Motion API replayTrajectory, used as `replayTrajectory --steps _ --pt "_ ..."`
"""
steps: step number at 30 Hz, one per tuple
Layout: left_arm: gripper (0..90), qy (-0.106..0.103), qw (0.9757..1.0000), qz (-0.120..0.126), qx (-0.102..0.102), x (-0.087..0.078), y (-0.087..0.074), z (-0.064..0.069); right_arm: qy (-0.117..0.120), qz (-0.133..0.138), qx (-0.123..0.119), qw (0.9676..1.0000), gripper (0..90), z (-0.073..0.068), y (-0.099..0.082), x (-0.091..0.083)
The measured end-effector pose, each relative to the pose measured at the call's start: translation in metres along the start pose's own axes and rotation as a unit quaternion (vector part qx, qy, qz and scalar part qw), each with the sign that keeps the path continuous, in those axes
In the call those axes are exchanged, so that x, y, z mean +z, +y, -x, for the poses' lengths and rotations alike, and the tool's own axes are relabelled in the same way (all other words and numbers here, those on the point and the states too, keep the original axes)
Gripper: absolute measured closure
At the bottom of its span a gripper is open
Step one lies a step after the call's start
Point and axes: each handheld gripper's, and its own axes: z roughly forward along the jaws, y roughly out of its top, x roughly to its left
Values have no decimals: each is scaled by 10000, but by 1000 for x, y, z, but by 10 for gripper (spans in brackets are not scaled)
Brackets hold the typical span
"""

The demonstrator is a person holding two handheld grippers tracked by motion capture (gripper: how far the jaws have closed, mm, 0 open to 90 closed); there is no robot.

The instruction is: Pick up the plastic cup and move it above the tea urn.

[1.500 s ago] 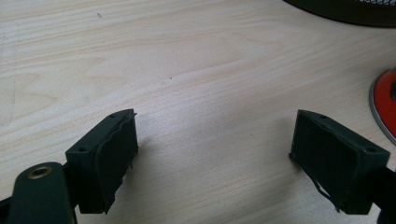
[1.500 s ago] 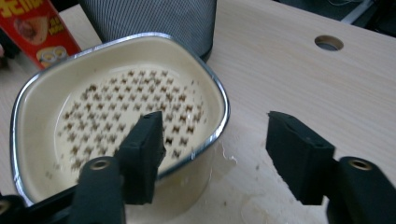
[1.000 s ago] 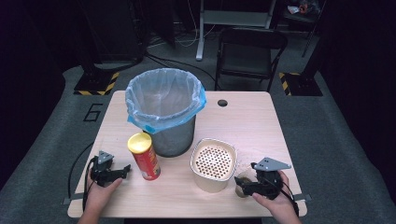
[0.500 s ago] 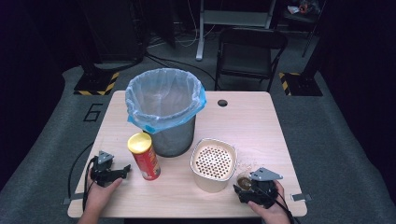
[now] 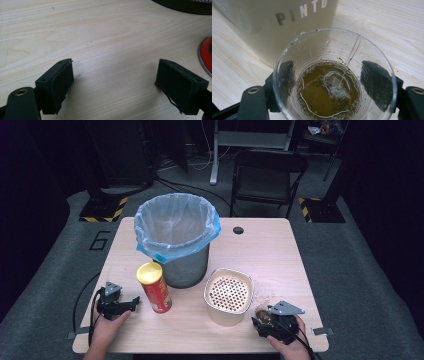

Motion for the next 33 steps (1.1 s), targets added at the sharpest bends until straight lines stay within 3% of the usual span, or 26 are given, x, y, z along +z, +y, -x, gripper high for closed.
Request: replayTrajectory --steps 11,26,30,32,33 --pt "143 -3 10000 0 0 0 0 0 -179 5 72 9998 278 13 -5 -4" --pt "143 -5 10000 0 -2 0 0 0 183 -24 -226 9996 336 22 -2 -5" --pt "143 -3 10000 -2 0 0 0 0 339 -30 -461 9984 342 29 8 -6" --pt "143 -4 10000 -2 -1 0 0 0 383 -7 -423 9984 342 30 11 -7" --pt "143 -5 10000 -2 0 0 0 0 462 -11 -524 9976 342 37 20 -9"
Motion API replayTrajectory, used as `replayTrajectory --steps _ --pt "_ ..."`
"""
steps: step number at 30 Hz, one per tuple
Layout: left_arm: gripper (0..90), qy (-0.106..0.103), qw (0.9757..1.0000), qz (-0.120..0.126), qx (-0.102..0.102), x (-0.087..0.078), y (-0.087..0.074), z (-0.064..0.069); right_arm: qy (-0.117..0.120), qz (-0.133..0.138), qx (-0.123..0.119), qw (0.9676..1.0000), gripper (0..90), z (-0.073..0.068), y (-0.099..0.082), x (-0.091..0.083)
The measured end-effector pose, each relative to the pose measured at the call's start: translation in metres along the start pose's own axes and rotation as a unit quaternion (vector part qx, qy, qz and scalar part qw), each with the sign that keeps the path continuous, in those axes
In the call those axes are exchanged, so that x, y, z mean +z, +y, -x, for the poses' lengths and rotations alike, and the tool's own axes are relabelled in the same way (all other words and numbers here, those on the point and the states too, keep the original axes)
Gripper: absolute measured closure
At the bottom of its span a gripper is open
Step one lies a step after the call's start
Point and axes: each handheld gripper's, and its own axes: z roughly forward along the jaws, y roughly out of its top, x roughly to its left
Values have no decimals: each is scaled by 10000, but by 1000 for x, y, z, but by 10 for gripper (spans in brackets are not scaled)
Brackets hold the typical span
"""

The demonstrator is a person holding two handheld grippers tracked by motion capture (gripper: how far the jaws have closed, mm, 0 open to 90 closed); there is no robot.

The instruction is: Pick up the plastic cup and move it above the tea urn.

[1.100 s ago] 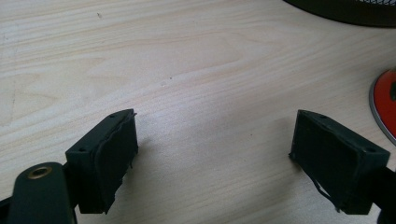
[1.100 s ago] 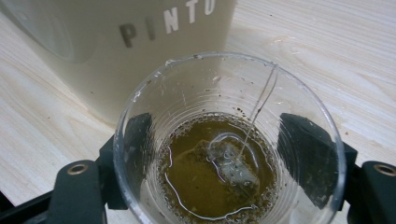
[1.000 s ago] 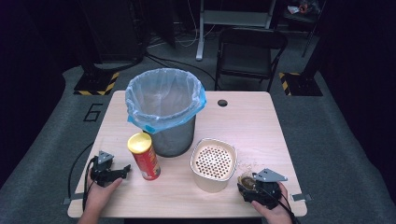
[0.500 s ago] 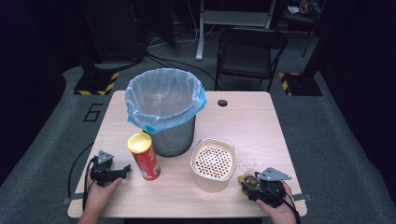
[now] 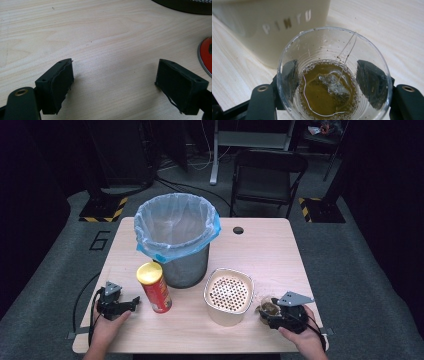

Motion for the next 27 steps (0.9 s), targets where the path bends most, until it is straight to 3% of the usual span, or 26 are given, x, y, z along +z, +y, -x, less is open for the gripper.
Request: replayTrajectory --steps 4,6,13,16,20,23,27 --pt "143 2 10000 1 0 0 0 0 62 3 -82 9999 342 10 14 -3" --pt "143 2 10000 3 -1 0 0 0 51 34 -212 9998 343 21 34 -7" --pt "143 1 10000 3 -4 0 0 0 72 135 -429 9990 343 38 70 -6" --pt "143 -7 10000 5 1 0 0 0 140 181 -540 9983 343 49 91 2" --pt "143 -10 10000 4 8 0 0 0 151 186 -608 9979 343 54 104 8" --pt "143 -9 10000 6 3 0 0 0 143 231 -797 9964 344 59 120 21" --pt "143 -14 10000 5 11 0 0 0 161 332 -947 9948 344 62 128 33"
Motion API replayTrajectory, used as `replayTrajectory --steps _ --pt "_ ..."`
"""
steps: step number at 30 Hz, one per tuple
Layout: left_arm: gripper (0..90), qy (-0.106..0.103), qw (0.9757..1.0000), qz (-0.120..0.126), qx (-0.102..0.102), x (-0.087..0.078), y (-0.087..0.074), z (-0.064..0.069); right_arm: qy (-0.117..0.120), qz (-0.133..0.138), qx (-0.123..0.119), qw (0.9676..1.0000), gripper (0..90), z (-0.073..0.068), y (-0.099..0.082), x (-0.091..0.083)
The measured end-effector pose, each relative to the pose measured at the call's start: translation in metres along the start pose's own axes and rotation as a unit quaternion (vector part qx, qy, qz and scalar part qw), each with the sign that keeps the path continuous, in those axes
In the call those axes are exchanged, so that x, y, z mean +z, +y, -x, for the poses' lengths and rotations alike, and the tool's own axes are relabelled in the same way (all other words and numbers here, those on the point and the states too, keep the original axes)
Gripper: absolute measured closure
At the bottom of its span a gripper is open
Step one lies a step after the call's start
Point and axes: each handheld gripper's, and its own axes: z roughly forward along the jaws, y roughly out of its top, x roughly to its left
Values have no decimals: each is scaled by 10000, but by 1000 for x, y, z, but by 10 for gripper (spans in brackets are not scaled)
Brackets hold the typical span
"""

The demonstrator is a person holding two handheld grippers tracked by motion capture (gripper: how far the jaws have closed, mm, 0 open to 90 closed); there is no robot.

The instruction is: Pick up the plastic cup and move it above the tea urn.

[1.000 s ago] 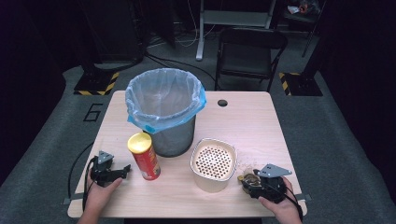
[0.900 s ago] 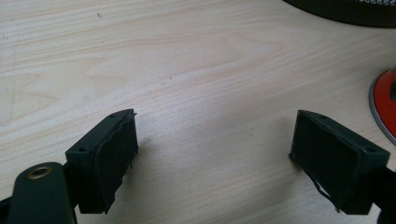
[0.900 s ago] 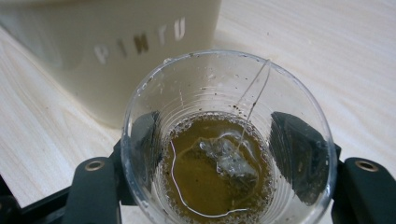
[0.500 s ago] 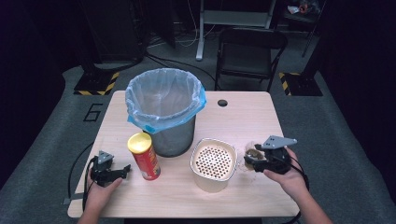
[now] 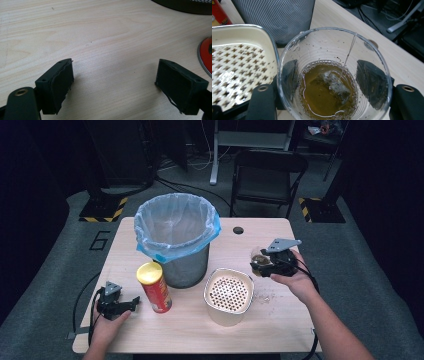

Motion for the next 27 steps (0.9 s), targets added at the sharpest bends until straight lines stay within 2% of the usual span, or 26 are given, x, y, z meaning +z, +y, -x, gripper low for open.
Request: replayTrajectory --steps 7,12,13,14,16,17,18,19,20,23,25,27 --pt "143 -1 10000 -2 3 0 0 0 186 80 29 9998 344 6 4 20" --pt "143 -4 10000 0 4 0 0 0 245 246 -100 9993 344 7 6 32" --pt "143 -5 10000 -2 6 0 0 0 263 252 -275 9990 345 6 7 36" --pt "143 -5 10000 -2 6 0 0 0 263 252 -275 9990 345 6 7 36" --pt "143 -5 10000 0 4 0 0 0 265 272 -413 9984 345 5 8 38" --pt "143 -5 10000 -2 6 0 0 0 238 334 -604 9973 346 2 10 39" --pt "143 -6 10000 -2 6 0 0 0 238 334 -604 9973 346 2 10 39" --pt "143 -6 10000 -2 6 0 0 0 195 429 -823 9955 346 0 11 38" --pt "143 -7 10000 -1 5 0 0 0 195 429 -823 9955 346 0 11 38" --pt "143 -6 10000 -1 6 0 0 0 133 535 -1149 9918 346 -3 13 34" --pt "143 -6 10000 -3 8 0 0 0 127 535 -1215 9911 346 -4 13 33" --pt "143 -6 10000 -2 6 0 0 0 107 535 -1409 9885 346 -7 15 31"
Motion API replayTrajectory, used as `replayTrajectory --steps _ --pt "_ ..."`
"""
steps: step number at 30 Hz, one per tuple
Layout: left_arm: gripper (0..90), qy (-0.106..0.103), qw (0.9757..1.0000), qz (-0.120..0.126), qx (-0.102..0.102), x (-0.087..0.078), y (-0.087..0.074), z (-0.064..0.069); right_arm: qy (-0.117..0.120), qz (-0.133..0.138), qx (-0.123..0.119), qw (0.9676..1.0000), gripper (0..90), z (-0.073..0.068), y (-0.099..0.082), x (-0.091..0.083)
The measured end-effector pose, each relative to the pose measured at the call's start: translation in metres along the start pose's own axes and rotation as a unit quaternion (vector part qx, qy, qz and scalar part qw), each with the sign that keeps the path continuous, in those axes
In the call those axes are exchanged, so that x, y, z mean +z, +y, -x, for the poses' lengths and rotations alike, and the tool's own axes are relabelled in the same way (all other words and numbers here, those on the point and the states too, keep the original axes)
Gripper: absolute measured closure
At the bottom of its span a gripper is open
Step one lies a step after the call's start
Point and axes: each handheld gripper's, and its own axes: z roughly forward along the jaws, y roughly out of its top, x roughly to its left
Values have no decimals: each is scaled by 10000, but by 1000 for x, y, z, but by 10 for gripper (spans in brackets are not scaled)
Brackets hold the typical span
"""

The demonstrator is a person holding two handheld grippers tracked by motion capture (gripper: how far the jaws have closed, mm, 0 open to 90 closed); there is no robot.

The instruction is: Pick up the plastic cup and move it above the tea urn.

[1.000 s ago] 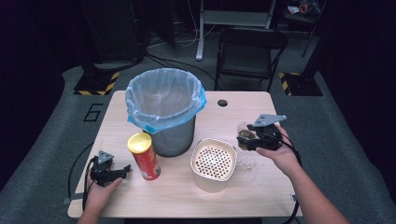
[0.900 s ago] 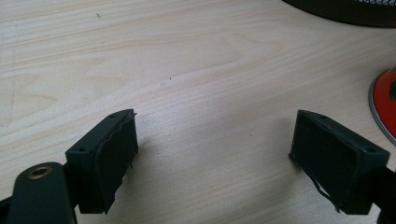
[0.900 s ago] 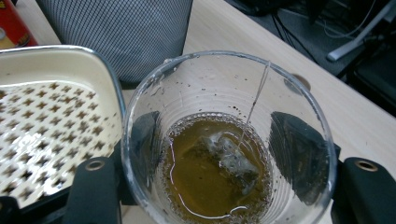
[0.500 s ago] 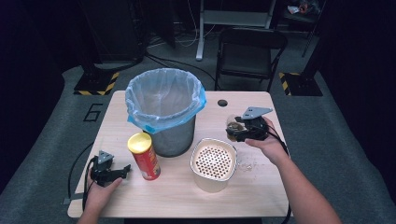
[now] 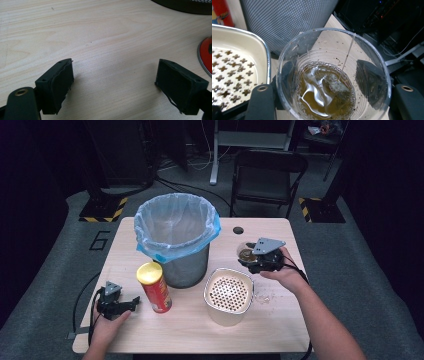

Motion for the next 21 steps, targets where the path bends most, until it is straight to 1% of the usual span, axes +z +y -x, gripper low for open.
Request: replayTrajectory --steps 1,3,5,6,7,8,10,13,16,19,20,21 --pt "143 0 10000 0 0 0 0 0 0 0 0 10000 346 0 0 0" --pt "143 0 10000 0 2 0 0 0 9 3 -158 9999 346 -2 2 -2" --pt "143 0 10000 -2 4 0 0 0 -4 14 -248 9997 346 -5 3 -2" --pt "143 0 10000 0 2 0 0 0 -25 23 -377 9993 346 -8 4 -3" --pt "143 0 10000 0 2 0 0 0 -25 23 -377 9993 346 -8 4 -3" --pt "143 1 10000 0 1 0 0 0 -32 15 -484 9988 346 -11 5 -4" --pt "143 0 10000 -2 3 0 0 0 -17 10 -498 9988 346 -13 6 -4" --pt "143 1 10000 -1 4 0 0 0 -30 -10 -661 9978 346 -18 7 -4" --pt "143 0 10000 0 2 0 0 0 -49 -18 -710 9975 346 -19 8 -4" --pt "143 0 10000 -1 2 0 0 0 -93 -34 -794 9968 346 -20 7 -4" --pt "143 -1 10000 0 1 0 0 0 -127 -32 -860 9962 346 -21 7 -4" --pt "143 -1 10000 0 1 0 0 0 -127 -32 -860 9962 346 -21 7 -4"
